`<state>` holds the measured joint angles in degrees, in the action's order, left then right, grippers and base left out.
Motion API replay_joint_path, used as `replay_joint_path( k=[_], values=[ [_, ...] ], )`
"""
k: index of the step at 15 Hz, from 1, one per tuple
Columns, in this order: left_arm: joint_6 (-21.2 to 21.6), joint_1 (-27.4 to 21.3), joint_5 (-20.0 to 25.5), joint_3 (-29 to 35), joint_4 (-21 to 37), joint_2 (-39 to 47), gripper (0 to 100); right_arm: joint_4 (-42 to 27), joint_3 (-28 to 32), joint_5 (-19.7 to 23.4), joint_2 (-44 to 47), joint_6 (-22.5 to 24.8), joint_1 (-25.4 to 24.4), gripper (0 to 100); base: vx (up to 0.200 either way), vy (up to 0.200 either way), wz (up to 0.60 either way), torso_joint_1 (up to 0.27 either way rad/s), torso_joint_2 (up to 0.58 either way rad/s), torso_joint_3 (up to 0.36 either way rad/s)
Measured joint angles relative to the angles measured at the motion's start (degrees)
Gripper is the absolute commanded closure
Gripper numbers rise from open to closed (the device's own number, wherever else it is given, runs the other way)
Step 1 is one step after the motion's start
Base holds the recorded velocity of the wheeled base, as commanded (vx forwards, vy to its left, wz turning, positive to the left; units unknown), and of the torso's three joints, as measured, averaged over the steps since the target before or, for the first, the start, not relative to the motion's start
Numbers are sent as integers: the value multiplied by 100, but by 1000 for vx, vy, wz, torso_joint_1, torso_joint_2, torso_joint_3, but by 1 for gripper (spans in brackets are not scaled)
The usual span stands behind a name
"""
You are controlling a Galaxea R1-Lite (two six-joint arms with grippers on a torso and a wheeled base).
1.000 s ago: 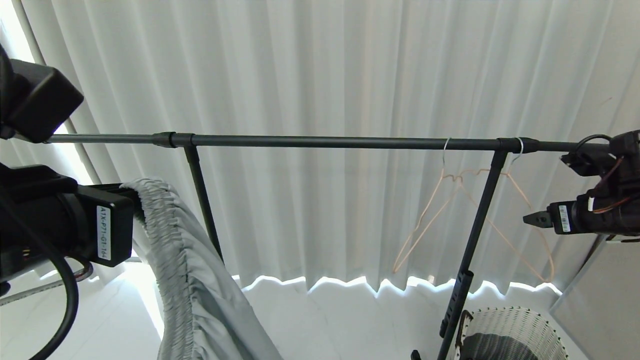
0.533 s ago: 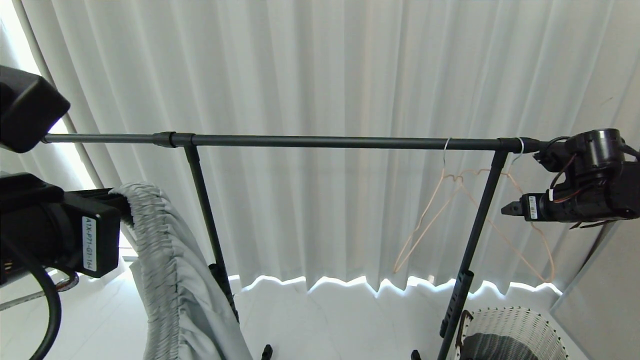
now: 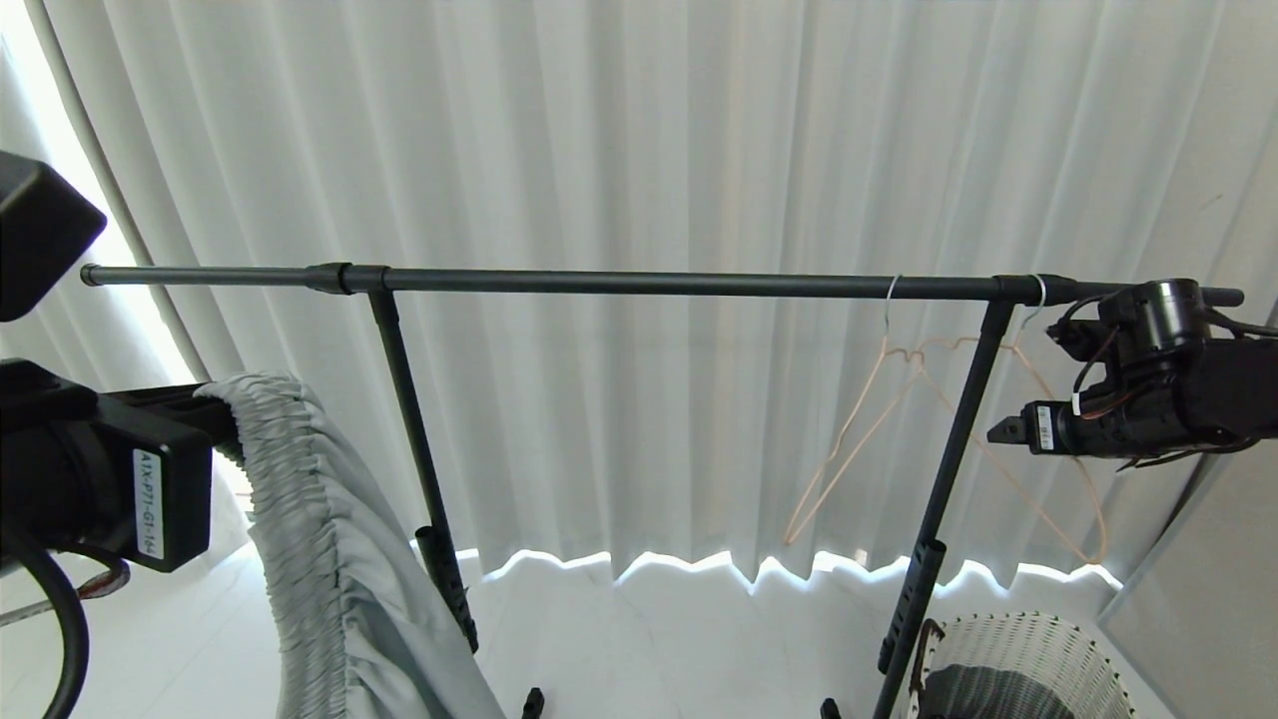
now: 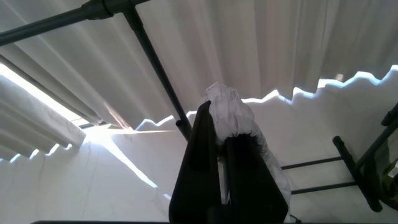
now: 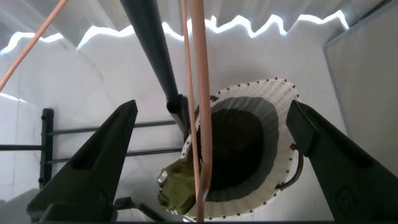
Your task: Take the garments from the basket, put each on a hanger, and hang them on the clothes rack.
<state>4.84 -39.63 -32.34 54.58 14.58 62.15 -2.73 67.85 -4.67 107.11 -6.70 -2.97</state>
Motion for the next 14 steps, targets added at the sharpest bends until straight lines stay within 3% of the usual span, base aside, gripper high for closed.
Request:
replay_joint_path(
  k=[14],
  values=[
    [27, 0, 2, -23, -60, -16, 100, -2, -22, -167, -372, -194, -165, 100, 0, 0, 0, 0, 0, 0]
  ],
)
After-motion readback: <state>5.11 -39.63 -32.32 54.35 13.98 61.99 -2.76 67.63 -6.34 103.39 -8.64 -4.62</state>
